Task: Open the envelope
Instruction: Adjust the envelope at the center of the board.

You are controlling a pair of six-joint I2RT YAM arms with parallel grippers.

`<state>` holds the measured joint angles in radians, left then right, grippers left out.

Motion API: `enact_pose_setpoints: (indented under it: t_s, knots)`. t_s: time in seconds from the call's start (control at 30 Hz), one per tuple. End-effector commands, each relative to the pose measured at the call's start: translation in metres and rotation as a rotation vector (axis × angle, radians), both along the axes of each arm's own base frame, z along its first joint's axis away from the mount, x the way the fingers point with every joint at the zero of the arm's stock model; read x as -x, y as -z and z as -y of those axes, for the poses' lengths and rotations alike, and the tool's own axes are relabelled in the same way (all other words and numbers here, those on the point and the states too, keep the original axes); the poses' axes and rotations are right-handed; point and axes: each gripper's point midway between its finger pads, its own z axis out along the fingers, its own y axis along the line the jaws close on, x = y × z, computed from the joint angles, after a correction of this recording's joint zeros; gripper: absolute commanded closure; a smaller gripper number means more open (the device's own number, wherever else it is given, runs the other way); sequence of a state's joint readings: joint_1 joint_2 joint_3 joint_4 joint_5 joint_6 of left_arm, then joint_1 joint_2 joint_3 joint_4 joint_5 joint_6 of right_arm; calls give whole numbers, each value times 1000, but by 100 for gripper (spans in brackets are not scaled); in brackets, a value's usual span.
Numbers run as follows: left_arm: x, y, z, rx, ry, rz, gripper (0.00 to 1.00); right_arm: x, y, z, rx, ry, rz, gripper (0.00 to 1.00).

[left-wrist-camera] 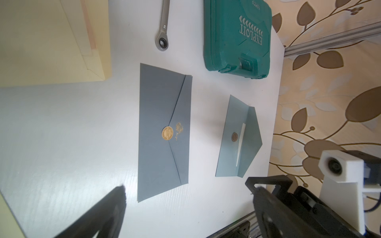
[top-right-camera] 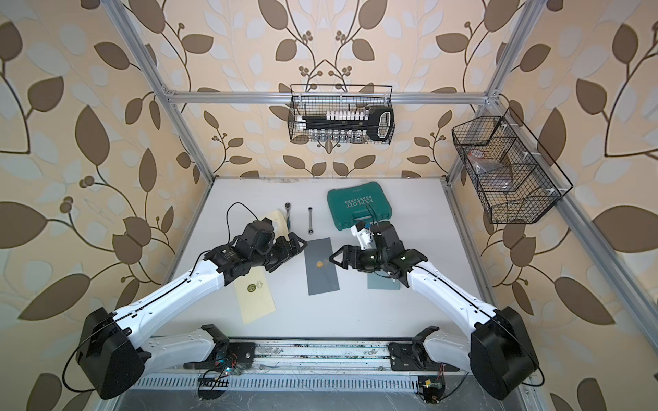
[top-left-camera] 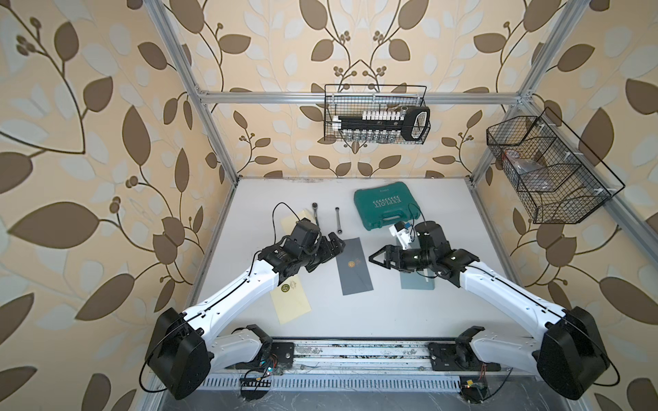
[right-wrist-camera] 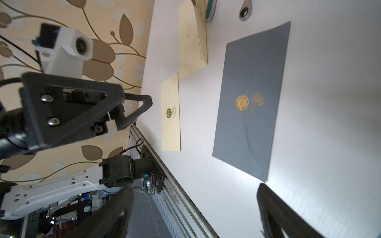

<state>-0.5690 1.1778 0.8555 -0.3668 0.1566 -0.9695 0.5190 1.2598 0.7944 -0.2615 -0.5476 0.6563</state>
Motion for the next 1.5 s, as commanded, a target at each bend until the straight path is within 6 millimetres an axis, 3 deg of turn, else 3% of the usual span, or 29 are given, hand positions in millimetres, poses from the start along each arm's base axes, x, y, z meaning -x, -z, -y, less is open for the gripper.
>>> enact_pose_setpoints:
  t_s: [0.0,0.1,0.27,0.67,1.17,1.33,1.47]
  knots:
    - [2,15,4,21,6,-62,1,2,23,-9,120,-43,-40,7]
    - [3,28,10,37,20,-102,1,8,48,-14,195,-65,-125,7]
    - [5,48,18,38,50,-161,1,8,71,-11,238,-19,-187,6]
    - [6,57,17,13,57,-182,1,-9,102,-21,253,5,-238,7]
    - [5,66,20,13,68,-202,1,4,124,-19,239,25,-315,8]
    - [5,73,23,15,75,-219,1,17,133,-26,186,32,-354,9]
    - [5,76,21,7,68,-226,1,25,125,-37,146,-11,-340,11]
